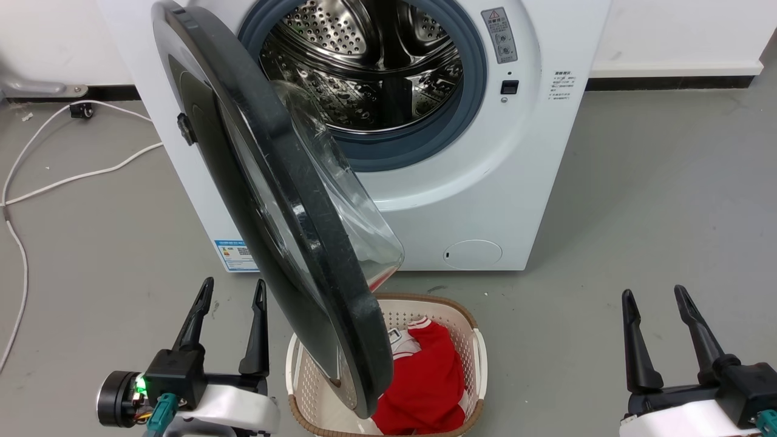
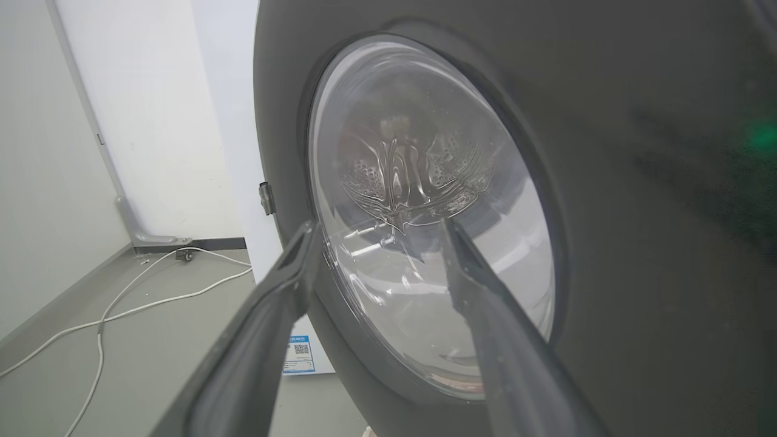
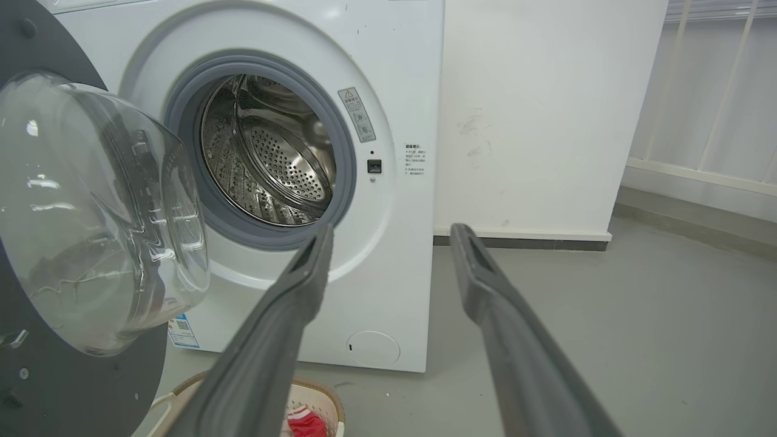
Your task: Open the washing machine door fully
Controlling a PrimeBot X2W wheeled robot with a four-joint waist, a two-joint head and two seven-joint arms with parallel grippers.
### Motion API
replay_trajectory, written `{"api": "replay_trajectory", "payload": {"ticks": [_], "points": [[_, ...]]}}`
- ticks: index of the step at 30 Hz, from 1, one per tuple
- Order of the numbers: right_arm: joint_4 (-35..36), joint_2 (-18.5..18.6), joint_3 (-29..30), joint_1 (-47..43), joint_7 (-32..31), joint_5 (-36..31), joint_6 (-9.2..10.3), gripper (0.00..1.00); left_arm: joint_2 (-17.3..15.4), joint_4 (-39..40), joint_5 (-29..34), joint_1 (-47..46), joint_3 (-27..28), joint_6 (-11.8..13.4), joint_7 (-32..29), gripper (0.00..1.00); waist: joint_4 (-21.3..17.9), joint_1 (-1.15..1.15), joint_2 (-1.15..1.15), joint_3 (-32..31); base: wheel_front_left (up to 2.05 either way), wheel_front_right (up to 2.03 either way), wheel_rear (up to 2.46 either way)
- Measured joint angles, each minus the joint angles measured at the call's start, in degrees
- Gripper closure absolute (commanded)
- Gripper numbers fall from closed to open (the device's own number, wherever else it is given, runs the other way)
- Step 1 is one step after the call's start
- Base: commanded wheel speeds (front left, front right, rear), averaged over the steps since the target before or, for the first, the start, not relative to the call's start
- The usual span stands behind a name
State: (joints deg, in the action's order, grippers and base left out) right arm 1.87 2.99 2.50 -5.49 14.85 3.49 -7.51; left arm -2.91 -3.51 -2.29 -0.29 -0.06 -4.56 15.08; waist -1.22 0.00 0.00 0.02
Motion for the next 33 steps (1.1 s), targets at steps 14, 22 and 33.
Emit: {"api": "replay_trajectory", "payload": {"ticks": [14,22,33], "points": [[-0.58,-0.01,-0.45,0.70,0.09,0.27,0.00,0.00,0.00,-0.30,-0.44,-0.04,-0.05,-0.45,0.00,1.00,-0.33,0.00,0.00,0.17,0.00,0.00,0.00],[-0.90,-0.01,-0.23,0.71,0.18,0.80,0.00,0.00,0.01,4.35,-0.83,-1.94,0.44,-0.02,0.00,1.00,-0.11,0.00,0.00,0.09,0.00,0.00,0.00],[-1.45,-0.01,-0.11,0.83,0.19,1.03,0.00,0.00,-0.41,17.92,1.00,-8.01,0.53,0.05,0.03,1.00,-0.15,0.00,0.00,-0.11,0.00,0.00,0.00]]}}
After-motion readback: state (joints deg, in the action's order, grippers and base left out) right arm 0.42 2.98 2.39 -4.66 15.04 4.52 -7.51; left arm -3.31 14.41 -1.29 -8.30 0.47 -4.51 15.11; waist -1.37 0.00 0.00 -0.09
